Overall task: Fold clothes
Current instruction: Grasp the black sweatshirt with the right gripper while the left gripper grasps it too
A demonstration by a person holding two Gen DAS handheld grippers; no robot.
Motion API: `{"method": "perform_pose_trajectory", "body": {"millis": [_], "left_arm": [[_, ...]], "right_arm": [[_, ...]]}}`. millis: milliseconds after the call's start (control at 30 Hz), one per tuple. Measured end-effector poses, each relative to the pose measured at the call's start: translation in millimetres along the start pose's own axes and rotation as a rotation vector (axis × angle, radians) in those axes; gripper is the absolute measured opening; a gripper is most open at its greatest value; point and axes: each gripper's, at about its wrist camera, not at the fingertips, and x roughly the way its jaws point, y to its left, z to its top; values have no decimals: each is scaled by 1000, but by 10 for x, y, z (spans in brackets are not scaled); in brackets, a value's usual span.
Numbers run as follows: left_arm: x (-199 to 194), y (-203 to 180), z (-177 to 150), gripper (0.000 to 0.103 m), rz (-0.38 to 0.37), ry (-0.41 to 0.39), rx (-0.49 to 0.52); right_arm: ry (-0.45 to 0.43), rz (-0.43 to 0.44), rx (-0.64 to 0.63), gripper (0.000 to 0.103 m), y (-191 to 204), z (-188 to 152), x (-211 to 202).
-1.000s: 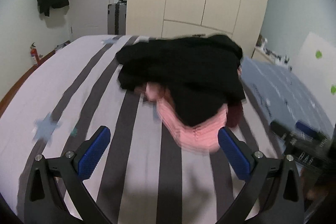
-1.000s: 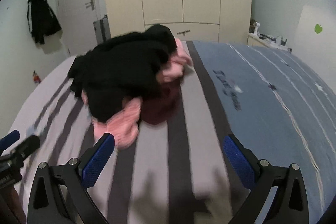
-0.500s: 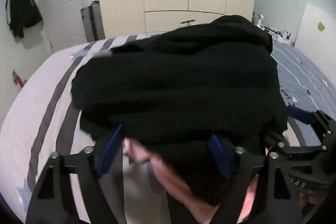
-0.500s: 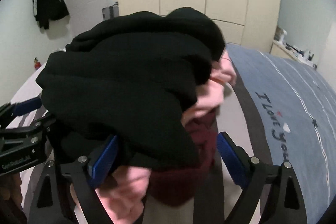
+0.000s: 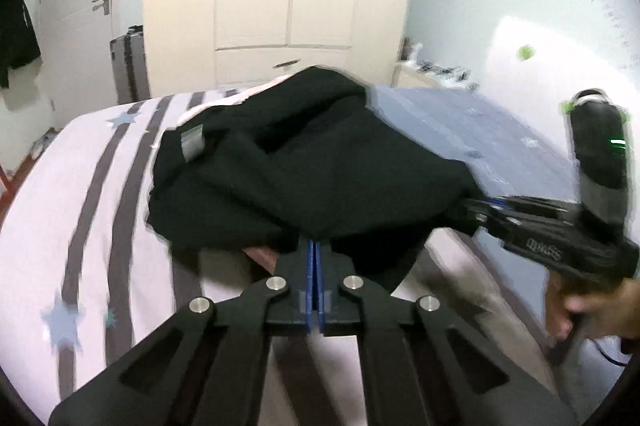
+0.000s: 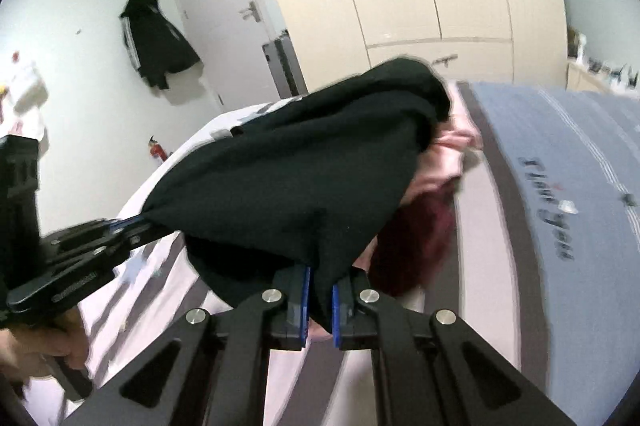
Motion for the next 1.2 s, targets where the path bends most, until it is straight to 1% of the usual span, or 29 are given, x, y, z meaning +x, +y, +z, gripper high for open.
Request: {"method": "perform_pose_trajectory", "body": {"millis": [67,100,133,200,233,300,367,400,433,467,500,533,567,600,633,700,733,767,833,867,900,933,1000,1033,1067,1100,1133,1167,1200], "left_arm": [[-513,-357,-330,0,-63,29,-16],[-760,-540,-503,0,-92,49,-25],[-985,-739,-702,0,-112,85,-36],[-1346,-1052,-1059,0,-144,163,-86],[-1490,-1179,-1223,0,-150,202,-113],[-1694,-1379,-1527,0,-112,274,-133],[-1746,-1404,-1741,1,-52,347,-187],[-1778,-1390,-1826,3,-21,373,-217],[-1823,-1301,-1848,6,12,370,-255],[-1869,-1212,-1870,16,45,367,-293],[-1896,-1120,-1873,29,78,357,-324],[-1877,-1013,-1833,38,113,330,-332],[-1868,-887,-1815,57,158,302,-344],[-1837,-753,-1800,65,199,277,-357],[-1739,-598,-1791,65,227,263,-377],[-1490,-314,-1802,65,277,254,-390],[-1317,-192,-1804,65,290,262,-379],[-1176,-139,-1838,65,279,276,-372],[-893,-40,-1902,65,252,304,-355],[-740,-12,-1925,65,224,323,-335],[-612,2,-1945,65,200,338,-312],[-547,-29,-1962,65,183,344,-281],[-419,-115,-1993,64,127,357,-206],[-358,-160,-1995,60,98,366,-171],[-284,-205,-1998,40,71,380,-136],[-223,-247,-2004,17,58,401,-103],[-174,-286,-2007,15,50,416,-68],[-165,-314,-1996,11,51,414,-38],[-194,-309,-1969,9,44,400,-45]], "right_arm": [[-2,-4,13,7,18,-233,-488],[6,-5,26,7,12,-394,-800],[11,-4,24,7,21,-522,-1058],[60,8,46,7,49,-831,-1669],[101,9,38,7,109,-1000,-1877],[183,11,21,7,233,-1339,-2288],[321,-23,19,9,282,-1760,-2495],[366,-55,24,15,250,-1897,-2516],[411,-87,28,17,216,-2032,-2534],[420,-123,42,17,164,-2086,-2562],[427,-160,55,17,112,-2138,-2591],[395,-185,73,18,57,-2098,-2619],[362,-210,92,20,2,-2057,-2648],[328,-226,96,28,7,-2007,-2665],[294,-242,101,39,14,-1956,-2681],[255,-227,118,48,56,-1863,-2590],[237,-217,128,49,97,-1815,-2538],[225,-209,124,50,100,-1777,-2402],[232,-182,125,50,197,-1820,-2199],[238,-163,124,50,236,-1849,-2154],[245,-145,123,50,275,-1879,-2110],[251,-126,122,50,314,-1909,-2065],[264,-88,120,50,391,-1969,-1977],[267,-61,114,51,477,-2009,-1969],[270,-33,108,51,565,-2050,-1961],[285,-9,94,52,678,-2112,-1946],[306,0,71,54,770,-2195,-1943],[327,7,49,54,861,-2278,-1941],[344,9,43,55,905,-2348,-1923]]}}
